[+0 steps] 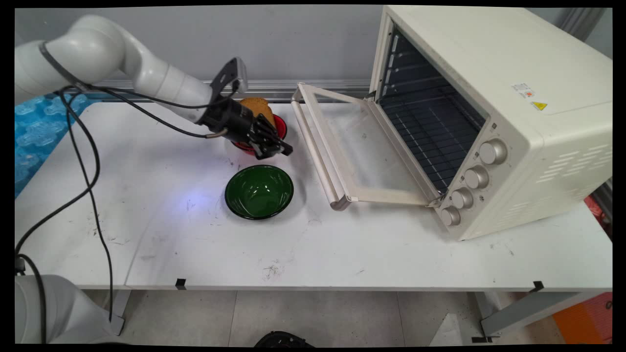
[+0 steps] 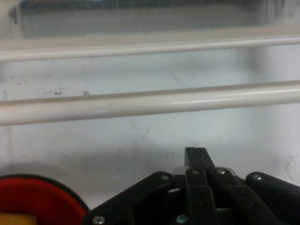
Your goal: Close the oven
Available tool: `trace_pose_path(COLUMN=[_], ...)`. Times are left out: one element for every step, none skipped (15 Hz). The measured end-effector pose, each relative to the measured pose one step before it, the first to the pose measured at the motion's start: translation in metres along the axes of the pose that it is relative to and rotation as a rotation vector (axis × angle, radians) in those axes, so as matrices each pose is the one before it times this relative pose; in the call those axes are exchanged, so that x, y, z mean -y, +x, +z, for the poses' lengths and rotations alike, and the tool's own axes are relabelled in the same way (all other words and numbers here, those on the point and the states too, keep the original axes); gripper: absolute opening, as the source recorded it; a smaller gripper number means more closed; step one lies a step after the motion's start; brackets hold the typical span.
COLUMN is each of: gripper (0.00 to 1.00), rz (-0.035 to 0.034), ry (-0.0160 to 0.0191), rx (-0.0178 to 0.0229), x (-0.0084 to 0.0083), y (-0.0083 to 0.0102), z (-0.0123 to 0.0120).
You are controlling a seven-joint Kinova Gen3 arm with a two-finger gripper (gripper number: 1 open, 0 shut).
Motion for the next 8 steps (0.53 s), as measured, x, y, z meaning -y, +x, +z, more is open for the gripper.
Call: trace_pose_path(gripper=[0.0, 0.0, 0.0, 0.0, 0.0, 0.0, 0.0, 0.0], rz=[-0.00152, -0.00357, -0.00111, -0.00257, -0.002, -0.00176, -0.00139, -0.00155], ry=[-0.00198, -0.00419, -0.00172, -0.00333, -0.0028, -0.00219, -0.00143, -0.00111], rx=[-0.00182, -0.00433, -0.0018, -0.00447, -0.00434, -0.00508, -0.00441, -0.0046], x=[0.00017, 0.00048, 0.0003, 0.00072, 0.0008, 0.00112, 0.00092, 0.00091], y=[-0.00053, -0.00111, -0.00043, -0.00081, -0.0006, 0.00009, 0.00026, 0.00044], z=[0.003, 0.00672, 0.0028, 0.00627, 0.00591, 0.00577, 0.00462, 0.0044])
